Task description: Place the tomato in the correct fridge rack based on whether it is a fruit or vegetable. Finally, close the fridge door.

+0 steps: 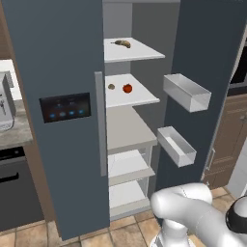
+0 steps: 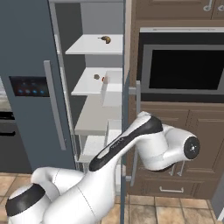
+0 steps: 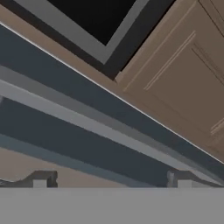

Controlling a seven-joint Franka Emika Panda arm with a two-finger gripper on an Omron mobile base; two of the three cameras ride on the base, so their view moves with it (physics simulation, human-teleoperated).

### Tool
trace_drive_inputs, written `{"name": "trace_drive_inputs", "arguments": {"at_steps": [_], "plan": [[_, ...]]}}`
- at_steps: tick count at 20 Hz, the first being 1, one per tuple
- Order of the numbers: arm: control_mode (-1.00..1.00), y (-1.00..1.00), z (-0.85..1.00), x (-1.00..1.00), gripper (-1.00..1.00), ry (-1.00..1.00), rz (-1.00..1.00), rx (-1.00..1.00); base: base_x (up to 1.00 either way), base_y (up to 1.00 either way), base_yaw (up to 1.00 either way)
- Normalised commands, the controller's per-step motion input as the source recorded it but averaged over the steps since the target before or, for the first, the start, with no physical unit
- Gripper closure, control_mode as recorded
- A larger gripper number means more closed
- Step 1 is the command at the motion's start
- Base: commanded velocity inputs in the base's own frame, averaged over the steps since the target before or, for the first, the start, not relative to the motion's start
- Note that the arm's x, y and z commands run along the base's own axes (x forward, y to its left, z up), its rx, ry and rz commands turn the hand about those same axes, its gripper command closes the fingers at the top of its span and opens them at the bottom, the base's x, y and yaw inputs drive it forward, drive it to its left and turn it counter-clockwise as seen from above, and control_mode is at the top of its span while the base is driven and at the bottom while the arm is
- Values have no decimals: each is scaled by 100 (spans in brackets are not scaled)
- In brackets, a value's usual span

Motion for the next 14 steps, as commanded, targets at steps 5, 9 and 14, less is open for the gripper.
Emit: {"name": "trace_drive_inputs", "arguments": {"at_steps": [5,9,14], "plan": [[-100,0,-26,35,-100,2,4,16,0,0,0],[-100,0,-41,50,-100,5,7,9,0,0,0],[-100,0,-44,55,-100,8,7,9,0,0,0]]}}
